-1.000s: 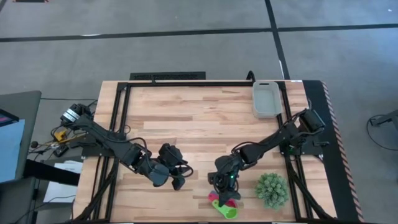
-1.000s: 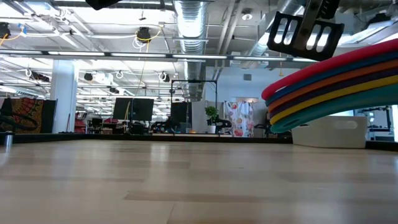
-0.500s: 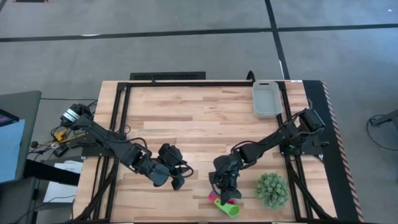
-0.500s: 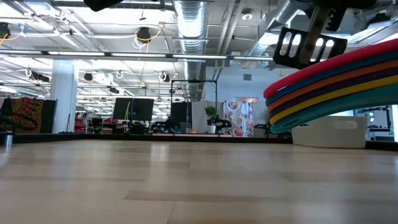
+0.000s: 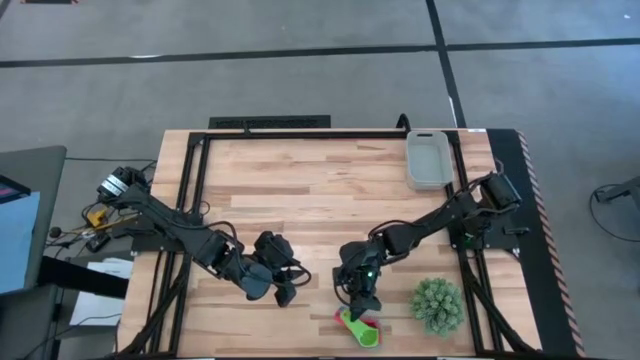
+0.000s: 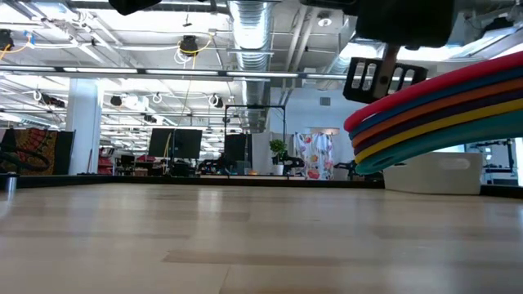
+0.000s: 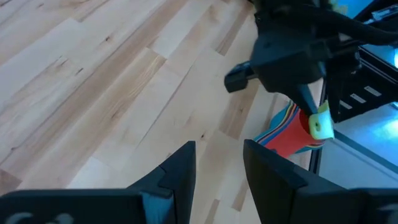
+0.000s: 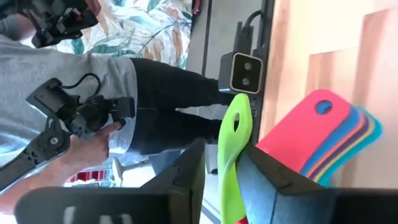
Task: Nest measuring cups in basket
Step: Stack the green measuring cup on top of the orange measuring cup
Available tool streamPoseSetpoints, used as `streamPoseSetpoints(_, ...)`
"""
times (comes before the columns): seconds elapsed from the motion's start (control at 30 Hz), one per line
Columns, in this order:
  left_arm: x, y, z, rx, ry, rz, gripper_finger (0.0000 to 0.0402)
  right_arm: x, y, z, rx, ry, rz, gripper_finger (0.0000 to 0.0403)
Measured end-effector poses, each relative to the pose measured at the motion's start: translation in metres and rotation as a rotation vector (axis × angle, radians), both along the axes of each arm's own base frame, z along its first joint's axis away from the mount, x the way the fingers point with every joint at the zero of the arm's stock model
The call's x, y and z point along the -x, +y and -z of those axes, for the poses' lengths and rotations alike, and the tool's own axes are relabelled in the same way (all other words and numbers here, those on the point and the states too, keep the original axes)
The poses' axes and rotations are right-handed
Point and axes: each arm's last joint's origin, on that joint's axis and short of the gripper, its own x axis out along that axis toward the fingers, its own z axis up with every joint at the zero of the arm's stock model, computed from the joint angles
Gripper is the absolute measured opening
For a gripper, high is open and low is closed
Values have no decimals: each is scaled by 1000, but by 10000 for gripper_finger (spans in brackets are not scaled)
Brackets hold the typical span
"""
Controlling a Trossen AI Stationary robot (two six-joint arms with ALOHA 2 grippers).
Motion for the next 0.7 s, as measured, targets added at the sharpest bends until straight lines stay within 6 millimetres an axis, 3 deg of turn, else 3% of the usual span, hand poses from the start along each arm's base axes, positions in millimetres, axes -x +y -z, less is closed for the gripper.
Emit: streamPoseSetpoints(0.7, -2, 8, 2, -40, 37, 10, 121, 5, -4, 0, 38, 68, -5, 226)
